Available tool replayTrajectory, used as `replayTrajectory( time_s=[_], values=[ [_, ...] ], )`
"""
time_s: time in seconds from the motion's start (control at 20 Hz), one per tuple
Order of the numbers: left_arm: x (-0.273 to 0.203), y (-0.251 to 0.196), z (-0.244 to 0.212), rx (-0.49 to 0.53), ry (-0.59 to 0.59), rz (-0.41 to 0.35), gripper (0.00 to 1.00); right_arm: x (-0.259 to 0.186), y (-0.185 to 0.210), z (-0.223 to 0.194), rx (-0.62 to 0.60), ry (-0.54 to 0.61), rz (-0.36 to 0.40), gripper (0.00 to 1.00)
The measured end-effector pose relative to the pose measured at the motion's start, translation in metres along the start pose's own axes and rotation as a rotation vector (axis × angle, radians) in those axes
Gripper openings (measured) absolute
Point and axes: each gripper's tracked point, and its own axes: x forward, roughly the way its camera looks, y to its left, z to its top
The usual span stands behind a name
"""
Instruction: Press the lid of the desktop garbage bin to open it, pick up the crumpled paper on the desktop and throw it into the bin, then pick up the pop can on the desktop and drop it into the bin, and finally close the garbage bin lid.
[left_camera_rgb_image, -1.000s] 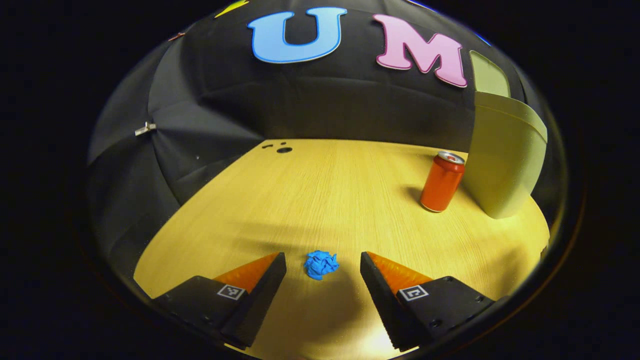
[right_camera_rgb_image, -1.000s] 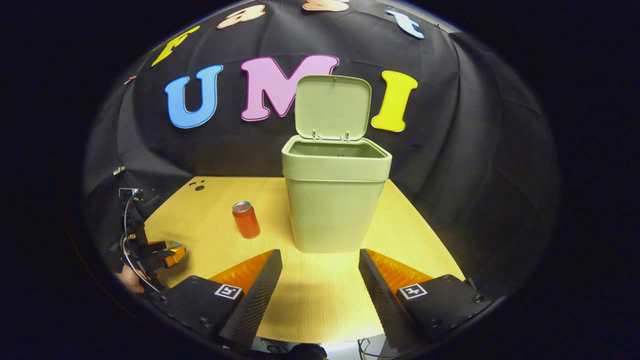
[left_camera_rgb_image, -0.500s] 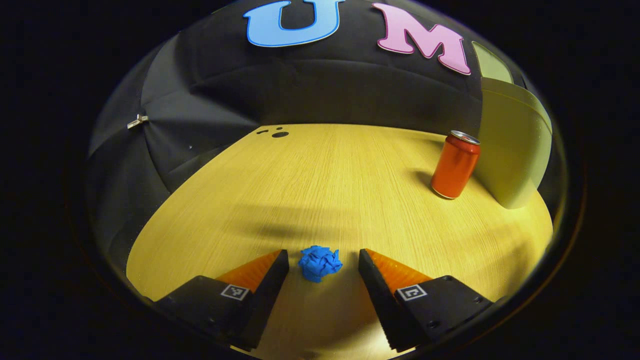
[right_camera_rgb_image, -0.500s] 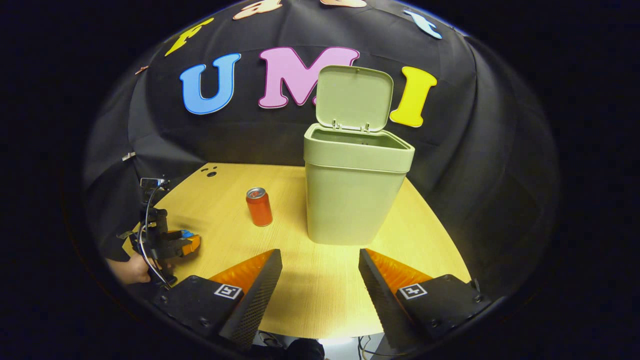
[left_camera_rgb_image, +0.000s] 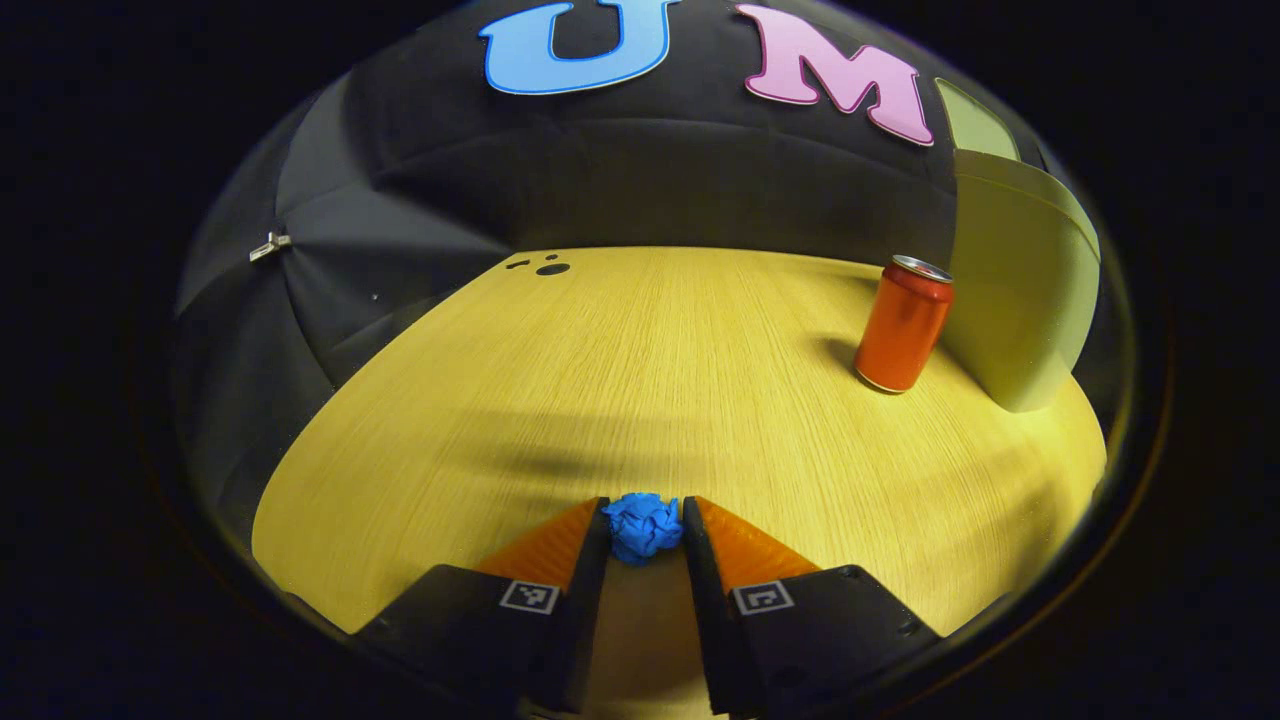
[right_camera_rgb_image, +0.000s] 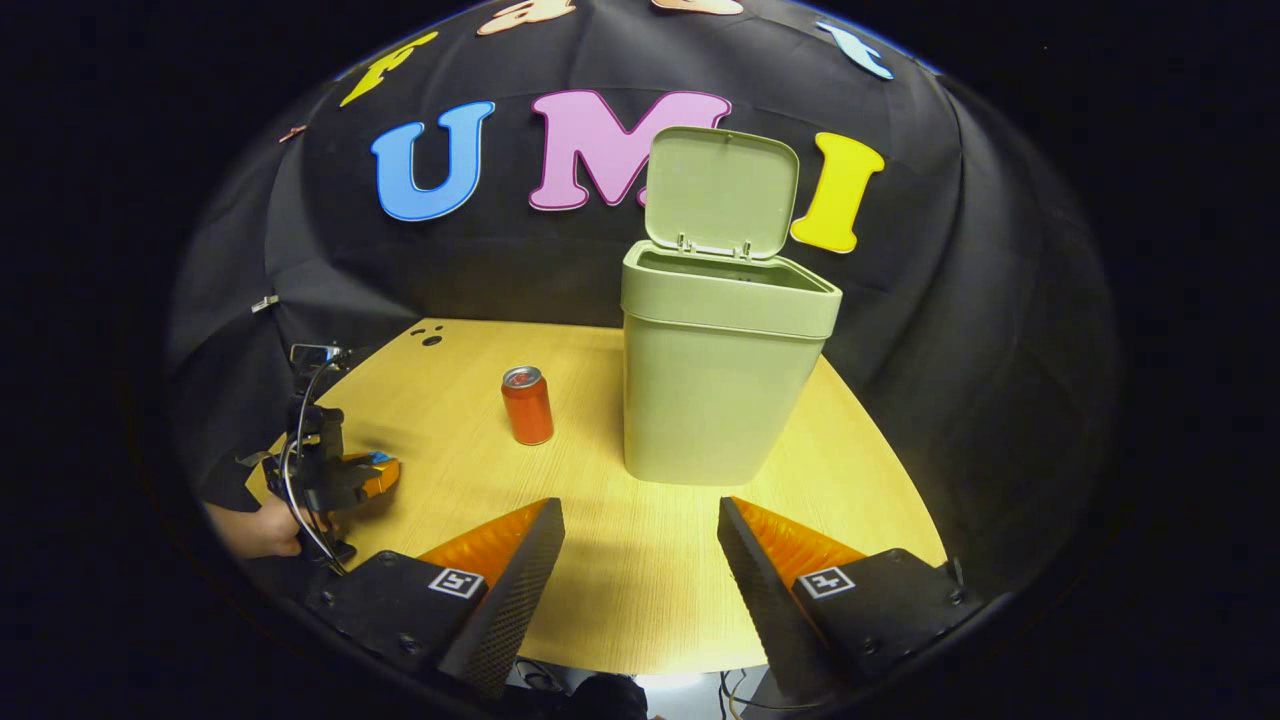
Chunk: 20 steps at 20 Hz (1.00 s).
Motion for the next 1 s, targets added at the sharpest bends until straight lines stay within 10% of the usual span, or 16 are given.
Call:
replayTrajectory(
  time_s=[0.35,1.0],
  values=[
    [-0.004,0.0,0.001,0.024,0.01,-0.006,0.27,-0.002,-0.019,-0.002,0.041,0.003,-0.036,0.98],
    [-0.071,-0.031,0.11,-0.001,-0.114,-0.04,0.29,0.014,-0.044,-0.002,0.086,-0.007,-0.022,0.99]
  ],
)
